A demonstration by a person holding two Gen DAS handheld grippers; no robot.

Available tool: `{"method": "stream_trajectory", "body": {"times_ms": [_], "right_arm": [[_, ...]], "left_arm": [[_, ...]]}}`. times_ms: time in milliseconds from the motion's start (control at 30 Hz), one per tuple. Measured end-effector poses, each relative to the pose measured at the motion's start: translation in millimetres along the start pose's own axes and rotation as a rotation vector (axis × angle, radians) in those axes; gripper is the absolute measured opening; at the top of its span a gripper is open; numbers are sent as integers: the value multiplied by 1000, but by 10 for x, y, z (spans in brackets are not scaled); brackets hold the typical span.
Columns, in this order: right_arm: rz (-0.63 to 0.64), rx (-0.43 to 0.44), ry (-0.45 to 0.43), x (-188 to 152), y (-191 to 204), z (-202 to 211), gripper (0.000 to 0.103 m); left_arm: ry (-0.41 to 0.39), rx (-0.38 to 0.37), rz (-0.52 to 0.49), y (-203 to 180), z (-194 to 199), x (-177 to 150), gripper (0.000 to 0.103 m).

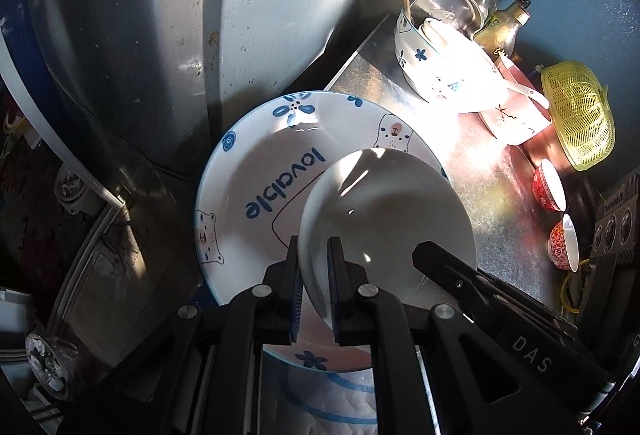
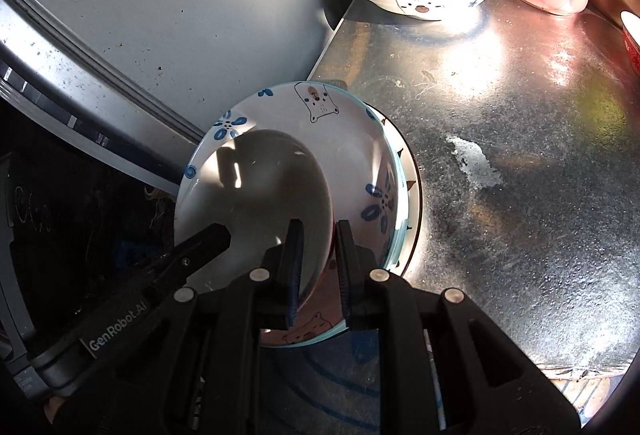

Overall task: Organize plates and bowls
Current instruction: 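Lower the bowl into the top bear plate and open both grippers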

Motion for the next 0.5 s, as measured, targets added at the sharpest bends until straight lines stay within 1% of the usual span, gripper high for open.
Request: {"method": "stream_trajectory", "body": {"times_ms": [500], "right_arm": [[-11, 0, 6, 23, -43, -46, 19]], "left_arm": [[-12, 0, 1, 12, 15, 8, 9]]}}
Point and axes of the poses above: each gripper's, at about its wrist camera, not at the fingertips, and z roughly against the way its jaws point, y to its left, x to its top, the point moved 3 cm from there along -z, roughly the way its jaws point, and after that the axes turned 2 degrees about -x, right-handed, at the moved point
